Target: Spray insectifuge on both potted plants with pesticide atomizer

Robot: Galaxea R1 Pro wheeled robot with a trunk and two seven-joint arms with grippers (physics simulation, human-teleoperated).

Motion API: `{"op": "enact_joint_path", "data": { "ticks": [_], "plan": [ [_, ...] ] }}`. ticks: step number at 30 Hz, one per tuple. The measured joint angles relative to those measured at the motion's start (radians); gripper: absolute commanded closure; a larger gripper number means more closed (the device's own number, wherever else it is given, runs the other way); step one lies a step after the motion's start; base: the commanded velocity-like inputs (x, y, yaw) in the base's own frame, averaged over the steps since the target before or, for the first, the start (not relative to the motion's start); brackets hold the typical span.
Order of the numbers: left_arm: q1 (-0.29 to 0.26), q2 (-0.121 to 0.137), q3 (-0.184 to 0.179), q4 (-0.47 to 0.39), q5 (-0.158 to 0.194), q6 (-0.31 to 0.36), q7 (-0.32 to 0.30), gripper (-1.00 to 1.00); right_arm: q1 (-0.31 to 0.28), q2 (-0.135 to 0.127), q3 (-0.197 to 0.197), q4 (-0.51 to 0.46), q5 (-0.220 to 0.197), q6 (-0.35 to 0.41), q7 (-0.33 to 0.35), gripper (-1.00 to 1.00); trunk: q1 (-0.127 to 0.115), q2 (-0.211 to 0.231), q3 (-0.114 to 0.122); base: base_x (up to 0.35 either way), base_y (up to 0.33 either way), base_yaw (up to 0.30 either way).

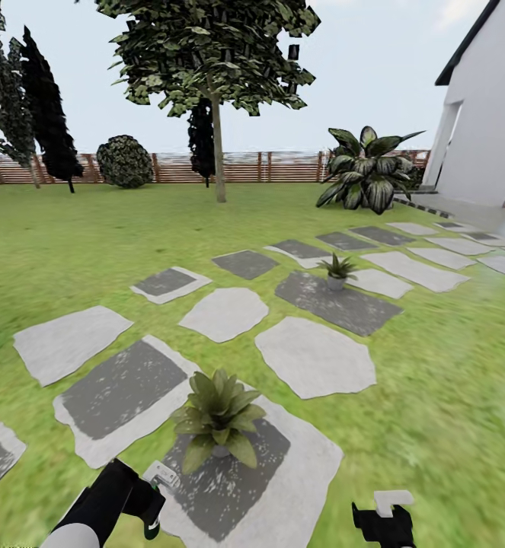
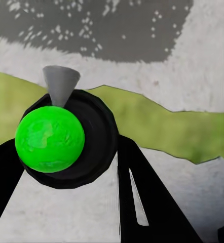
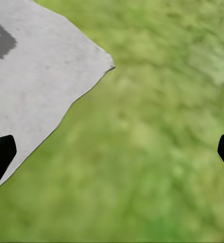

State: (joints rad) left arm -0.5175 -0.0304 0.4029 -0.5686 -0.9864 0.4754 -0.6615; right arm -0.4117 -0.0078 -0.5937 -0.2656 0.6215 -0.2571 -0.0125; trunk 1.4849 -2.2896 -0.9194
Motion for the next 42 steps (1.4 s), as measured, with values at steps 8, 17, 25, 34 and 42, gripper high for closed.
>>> {"op": "enact_joint_path", "data": {
  "ticks": [8, 17, 25, 34, 42],
  "plan": [
    [0.000, 0.000, 0.000, 0.000, 0.000, -0.001, 0.000, 1.00, 0.000, 0.000, 0.000, 0.000, 0.000, 0.000, 0.000, -1.00, 0.000, 0.000, 0.000, 0.071, -0.261, 0.269],
    [0.000, 0.000, 0.000, 0.000, 0.000, -0.001, 0.000, 1.00, 0.000, 0.000, 0.000, 0.000, 0.000, 0.000, 0.000, -1.00, 0.000, 0.000, 0.000, -0.074, -0.273, 0.276],
    [0.000, 0.000, 0.000, 0.000, 0.001, -0.001, 0.000, 1.00, 0.000, 0.000, 0.000, 0.000, 0.000, 0.000, 0.000, -1.00, 0.000, 0.000, 0.000, -0.079, -0.273, 0.276],
    [-0.010, 0.005, -0.025, 0.000, -0.008, 0.034, -0.015, 1.00, 0.000, 0.000, 0.000, 0.000, 0.000, 0.000, 0.000, -1.00, 0.000, 0.000, 0.000, 0.033, -0.139, 0.094],
    [-0.026, 0.015, -0.199, -0.168, -0.011, 0.199, -0.214, 1.00, 0.000, 0.000, 0.000, 0.000, 0.000, 0.000, 0.000, -1.00, 0.000, 0.000, 0.000, 0.001, -0.002, 0.001]
  ]
}}
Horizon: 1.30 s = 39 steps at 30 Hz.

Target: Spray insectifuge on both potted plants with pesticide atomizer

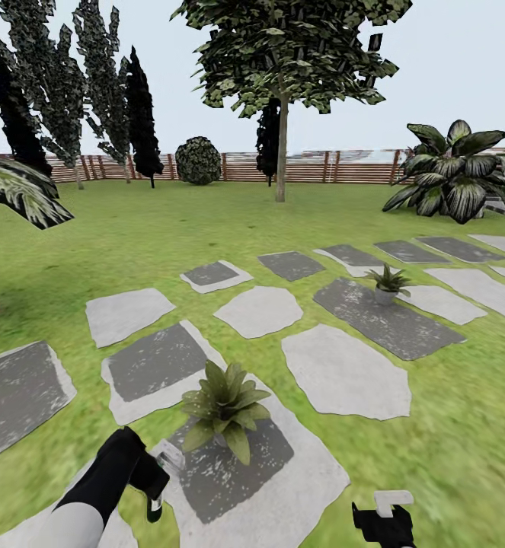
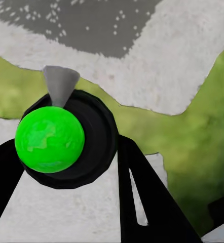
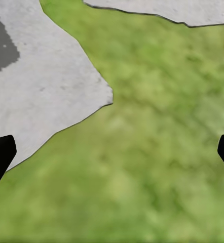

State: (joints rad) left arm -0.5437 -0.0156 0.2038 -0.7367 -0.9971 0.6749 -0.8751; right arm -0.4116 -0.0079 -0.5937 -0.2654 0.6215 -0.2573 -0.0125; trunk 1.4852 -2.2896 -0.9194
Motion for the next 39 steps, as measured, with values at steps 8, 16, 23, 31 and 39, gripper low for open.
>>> {"op": "enact_joint_path", "data": {
  "ticks": [8, 16, 23, 31, 39],
  "plan": [
    [0.007, -0.002, -0.019, -0.042, -0.003, 0.024, -0.052, 1.00, 0.000, 0.000, 0.000, -0.001, 0.000, 0.000, 0.000, -1.00, 0.000, 0.000, 0.000, 0.000, 0.000, 0.000],
    [0.007, 0.018, -0.006, -0.038, -0.024, 0.025, -0.051, 1.00, 0.000, 0.000, 0.000, -0.001, 0.000, 0.000, -0.001, -1.00, 0.000, 0.000, -0.001, 0.000, 0.000, 0.041],
    [0.007, 0.032, -0.014, -0.031, -0.030, 0.033, -0.050, 1.00, 0.000, 0.000, 0.000, -0.001, 0.000, 0.000, -0.001, -1.00, 0.000, 0.000, -0.007, 0.088, 0.000, 0.120],
    [0.007, 0.028, -0.018, -0.028, -0.032, 0.033, -0.048, 1.00, 0.000, 0.000, 0.000, -0.001, 0.000, 0.000, -0.001, -1.00, -0.001, 0.000, -0.007, 0.303, 0.000, 0.006],
    [0.013, 0.028, -0.017, -0.027, -0.101, 0.032, -0.049, 1.00, 0.000, -0.001, 0.000, -0.001, 0.001, 0.000, 0.000, -1.00, 0.000, 0.000, -0.007, 0.108, 0.000, 0.000]
  ]
}}
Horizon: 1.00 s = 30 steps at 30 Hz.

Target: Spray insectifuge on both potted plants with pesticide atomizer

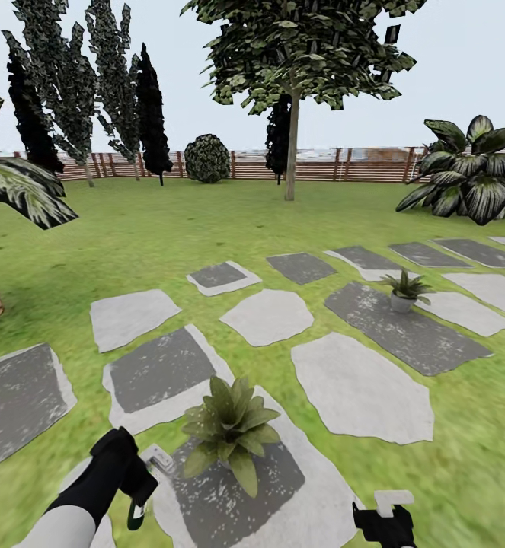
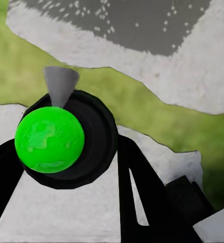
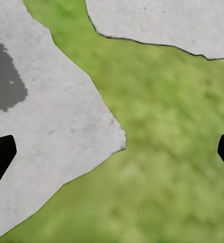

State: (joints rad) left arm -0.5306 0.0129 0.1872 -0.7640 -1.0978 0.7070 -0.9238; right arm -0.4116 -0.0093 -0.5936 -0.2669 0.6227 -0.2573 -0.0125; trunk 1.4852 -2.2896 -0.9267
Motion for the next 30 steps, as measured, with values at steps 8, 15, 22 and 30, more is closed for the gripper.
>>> {"op": "enact_joint_path", "data": {
  "ticks": [8, 15, 22, 30],
  "plan": [
    [0.000, -0.002, 0.006, 0.000, -0.048, 0.002, -0.007, 1.00, 0.000, 0.000, 0.000, 0.000, -0.001, 0.000, 0.000, -1.00, 0.000, 0.000, 0.000, 0.002, 0.000, 0.000],
    [-0.001, -0.004, 0.007, 0.000, -0.049, 0.001, -0.007, 1.00, 0.000, 0.001, 0.000, 0.001, -0.001, 0.000, 0.000, -1.00, 0.000, 0.000, -0.002, 0.000, 0.000, 0.134],
    [-0.001, -0.009, 0.007, 0.001, -0.055, 0.000, -0.006, 1.00, 0.000, 0.001, 0.000, 0.002, -0.001, 0.000, 0.000, -1.00, 0.000, 0.000, -0.006, 0.000, 0.000, 0.245],
    [-0.001, -0.012, 0.007, 0.000, -0.063, -0.001, -0.004, 1.00, 0.000, 0.001, 0.000, 0.001, -0.001, 0.000, 0.000, -1.00, 0.000, 0.000, -0.011, 0.000, -0.052, 0.229]
  ]
}}
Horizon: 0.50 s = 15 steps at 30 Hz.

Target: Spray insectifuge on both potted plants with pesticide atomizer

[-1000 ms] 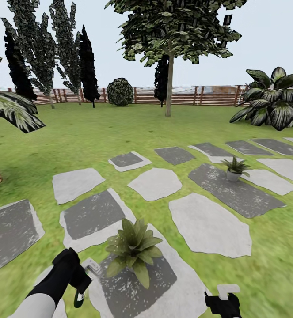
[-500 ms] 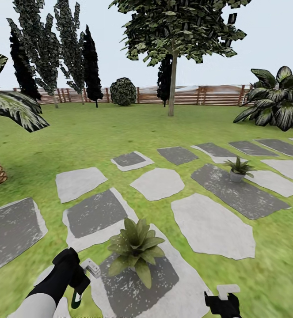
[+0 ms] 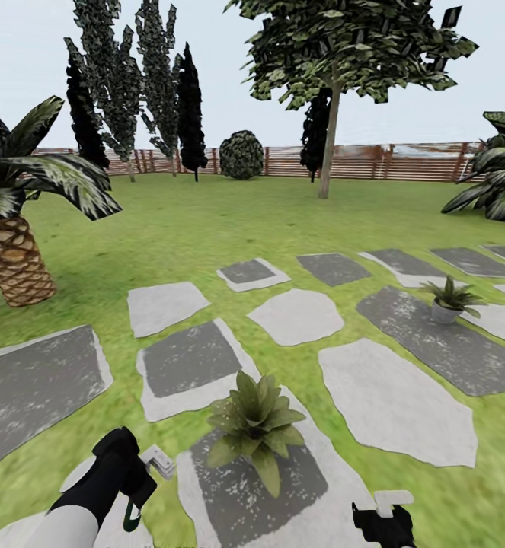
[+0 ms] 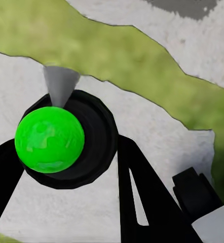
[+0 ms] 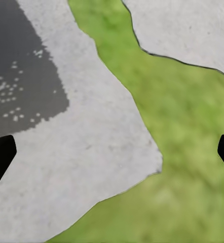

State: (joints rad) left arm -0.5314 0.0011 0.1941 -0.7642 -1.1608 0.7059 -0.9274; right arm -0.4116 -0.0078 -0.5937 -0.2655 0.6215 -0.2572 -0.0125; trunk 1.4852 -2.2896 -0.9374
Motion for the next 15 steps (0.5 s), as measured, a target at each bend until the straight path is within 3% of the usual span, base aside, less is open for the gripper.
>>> {"op": "enact_joint_path", "data": {
  "ticks": [9, 15],
  "plan": [
    [0.000, 0.000, 0.000, 0.000, -0.002, 0.000, 0.002, 1.00, 0.000, 0.000, 0.000, 0.000, 0.000, 0.000, 0.000, -1.00, 0.000, 0.000, -0.001, 0.000, -0.222, 0.032],
    [0.000, 0.001, 0.000, 0.000, -0.002, 0.002, 0.003, 1.00, 0.000, 0.000, 0.000, 0.000, 0.000, 0.000, 0.000, -1.00, 0.000, 0.000, -0.001, 0.000, -0.108, 0.232]
  ]
}}
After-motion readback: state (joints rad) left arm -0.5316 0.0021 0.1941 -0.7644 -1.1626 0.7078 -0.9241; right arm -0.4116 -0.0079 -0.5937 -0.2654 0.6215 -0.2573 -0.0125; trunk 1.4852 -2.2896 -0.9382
